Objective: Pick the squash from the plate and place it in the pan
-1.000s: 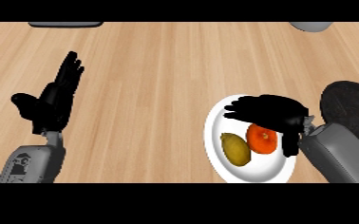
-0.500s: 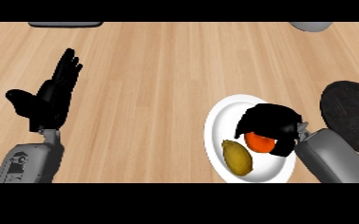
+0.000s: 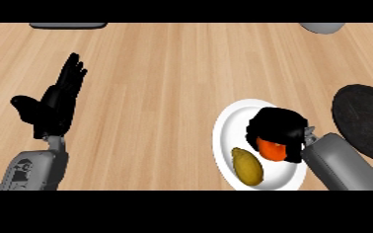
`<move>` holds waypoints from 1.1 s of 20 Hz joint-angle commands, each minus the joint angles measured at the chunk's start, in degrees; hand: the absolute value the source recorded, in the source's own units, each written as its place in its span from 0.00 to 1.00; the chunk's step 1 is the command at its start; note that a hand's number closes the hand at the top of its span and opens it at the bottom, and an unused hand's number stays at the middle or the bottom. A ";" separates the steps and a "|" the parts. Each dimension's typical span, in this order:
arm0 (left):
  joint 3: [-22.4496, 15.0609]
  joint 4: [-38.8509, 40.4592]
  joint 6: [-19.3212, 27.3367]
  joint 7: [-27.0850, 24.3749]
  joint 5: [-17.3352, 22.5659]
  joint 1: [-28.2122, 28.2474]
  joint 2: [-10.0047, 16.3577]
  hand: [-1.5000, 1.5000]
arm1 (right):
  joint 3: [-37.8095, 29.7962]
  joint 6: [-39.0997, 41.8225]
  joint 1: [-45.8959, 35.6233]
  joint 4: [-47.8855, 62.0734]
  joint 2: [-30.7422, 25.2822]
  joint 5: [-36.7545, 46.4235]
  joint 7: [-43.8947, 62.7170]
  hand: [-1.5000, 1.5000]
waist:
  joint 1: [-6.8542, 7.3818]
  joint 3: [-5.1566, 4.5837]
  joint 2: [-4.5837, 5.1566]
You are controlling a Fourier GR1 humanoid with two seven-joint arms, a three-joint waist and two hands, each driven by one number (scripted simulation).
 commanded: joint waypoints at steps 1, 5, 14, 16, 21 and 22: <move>-0.26 -0.86 0.51 -0.24 -0.49 1.15 -0.43 0.50 | -5.53 2.14 5.87 0.60 4.00 -1.68 12.16 1.00 | -1.48 0.10 -0.14; 3.49 -0.45 1.23 0.86 0.55 1.93 2.08 0.50 | -16.49 0.18 11.34 2.66 11.41 -3.22 32.56 1.00 | -6.20 -0.02 -1.22; 2.21 -1.52 0.73 1.33 -0.10 1.96 1.90 0.50 | -17.47 -16.51 14.61 -24.33 26.04 7.20 59.92 1.00 | -3.96 0.00 -1.17; 2.54 1.08 -0.03 -1.65 0.24 2.48 1.41 0.50 | -14.70 -17.27 16.38 -32.00 27.99 7.38 64.08 1.00 | -3.95 -0.07 -0.87; 2.05 0.34 -0.40 1.20 0.53 -1.38 1.39 0.50 | -12.39 -15.92 20.81 -45.65 28.11 14.04 72.94 1.00 | -1.74 0.08 -0.15; 0.95 -0.64 -0.91 -0.73 0.03 1.06 0.60 0.50 | -14.25 -14.28 19.48 -47.86 27.86 12.97 73.49 1.00 | -1.14 0.09 -0.08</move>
